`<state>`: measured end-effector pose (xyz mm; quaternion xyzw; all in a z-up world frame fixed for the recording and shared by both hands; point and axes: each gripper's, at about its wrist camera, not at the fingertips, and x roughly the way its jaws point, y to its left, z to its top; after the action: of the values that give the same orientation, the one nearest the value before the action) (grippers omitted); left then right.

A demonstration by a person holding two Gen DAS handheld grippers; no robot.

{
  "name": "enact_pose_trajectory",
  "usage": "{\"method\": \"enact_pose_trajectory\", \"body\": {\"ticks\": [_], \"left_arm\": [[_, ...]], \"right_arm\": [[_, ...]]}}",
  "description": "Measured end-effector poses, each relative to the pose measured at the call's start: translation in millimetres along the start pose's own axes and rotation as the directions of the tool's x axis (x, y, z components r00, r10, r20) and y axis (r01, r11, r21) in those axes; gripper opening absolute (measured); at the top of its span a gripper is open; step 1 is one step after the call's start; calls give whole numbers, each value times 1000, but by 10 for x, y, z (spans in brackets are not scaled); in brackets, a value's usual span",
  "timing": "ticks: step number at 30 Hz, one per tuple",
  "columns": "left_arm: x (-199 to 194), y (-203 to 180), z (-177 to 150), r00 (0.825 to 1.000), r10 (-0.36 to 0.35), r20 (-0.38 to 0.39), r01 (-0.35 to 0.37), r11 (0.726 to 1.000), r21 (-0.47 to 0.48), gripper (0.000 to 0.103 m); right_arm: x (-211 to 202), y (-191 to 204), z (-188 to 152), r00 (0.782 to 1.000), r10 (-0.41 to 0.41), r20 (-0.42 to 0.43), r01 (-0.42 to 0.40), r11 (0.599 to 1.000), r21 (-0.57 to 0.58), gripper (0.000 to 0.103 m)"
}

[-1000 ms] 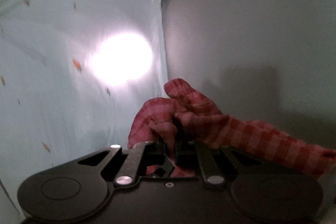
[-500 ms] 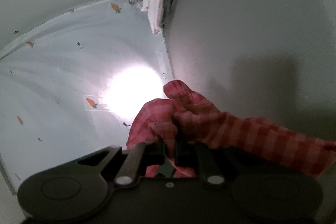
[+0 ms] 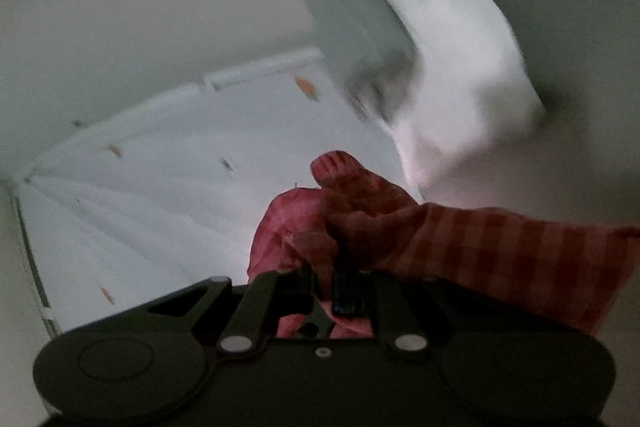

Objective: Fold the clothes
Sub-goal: 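Carry the red towel with both grippers onto the folded clothes stack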

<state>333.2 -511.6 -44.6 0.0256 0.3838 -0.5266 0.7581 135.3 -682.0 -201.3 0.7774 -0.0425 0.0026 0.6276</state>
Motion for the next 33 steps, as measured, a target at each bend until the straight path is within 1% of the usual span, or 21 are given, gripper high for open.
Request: {"method": "enact_pose_trajectory", "body": {"ticks": [4,7,10,13,16,18,19,20,21,22,23,25,26,27,28,29,30,32,33], "left_arm": [[434,-154,542,1000,-4,-4,5,998,60,8],[703,-240,974,1000,-2,-4,3,993,122,8],[955,-308,1412,1000,2,-9,0,981,196,9],[1255,-306,1763,1000,8,-27,-1,968,252,9],[1593,-185,1945,997,-20,-77,38,970,239,9],[1819,-114,2019,993,-22,-116,49,969,240,9],[1916,-75,2041,991,-18,-129,50,967,250,10],[2016,-30,2062,990,-14,-142,51,964,261,11],[2114,22,2078,989,-4,-151,44,963,268,12],[2211,82,2089,988,12,-157,31,962,271,13],[2300,148,2094,987,23,-159,20,963,268,18],[2460,294,2095,987,35,-155,5,967,254,23],[2539,361,2097,987,42,-154,-4,970,244,29],[2617,421,2099,987,50,-154,-14,973,231,37],[2679,485,2090,986,64,-151,-30,975,222,40],[2718,552,2072,987,85,-140,-53,975,218,48],[2745,633,2060,987,101,-125,-75,976,203,55],[2782,815,2044,988,119,-99,-103,983,150,59],[2791,897,2032,988,117,-98,-105,987,118,61]], "right_arm": [[217,246,516,998,39,49,-38,999,-20,9],[390,433,792,995,73,72,-70,996,-50,9],[557,600,1022,988,104,111,-97,993,-62,9],[711,718,1193,984,68,166,-53,994,-93,9],[864,829,1358,974,26,223,2,992,-125,9],[906,925,1384,964,-25,265,79,978,-194,9],[934,997,1376,953,-66,295,146,956,-256,9],[970,1080,1360,937,-112,332,225,919,-325,9],[1012,1153,1337,917,-153,367,300,872,-386,9],[1058,1221,1308,891,-188,412,377,813,-445,9],[1104,1289,1277,859,-216,464,454,740,-496,9],[1208,1383,1244,787,-247,565,587,582,-562,9],[1269,1401,1236,752,-258,607,642,499,-583,9],[1325,1395,1246,721,-273,636,683,433,-588,9],[1378,1378,1266,693,-291,659,717,378,-586,9],[1417,1360,1295,672,-307,674,738,350,-576,9],[1448,1341,1330,655,-323,683,754,338,-563,10],[1485,1324,1351,614,-344,710,789,302,-536,14],[1489,1323,1335,607,-346,715,794,288,-535,17]]}}
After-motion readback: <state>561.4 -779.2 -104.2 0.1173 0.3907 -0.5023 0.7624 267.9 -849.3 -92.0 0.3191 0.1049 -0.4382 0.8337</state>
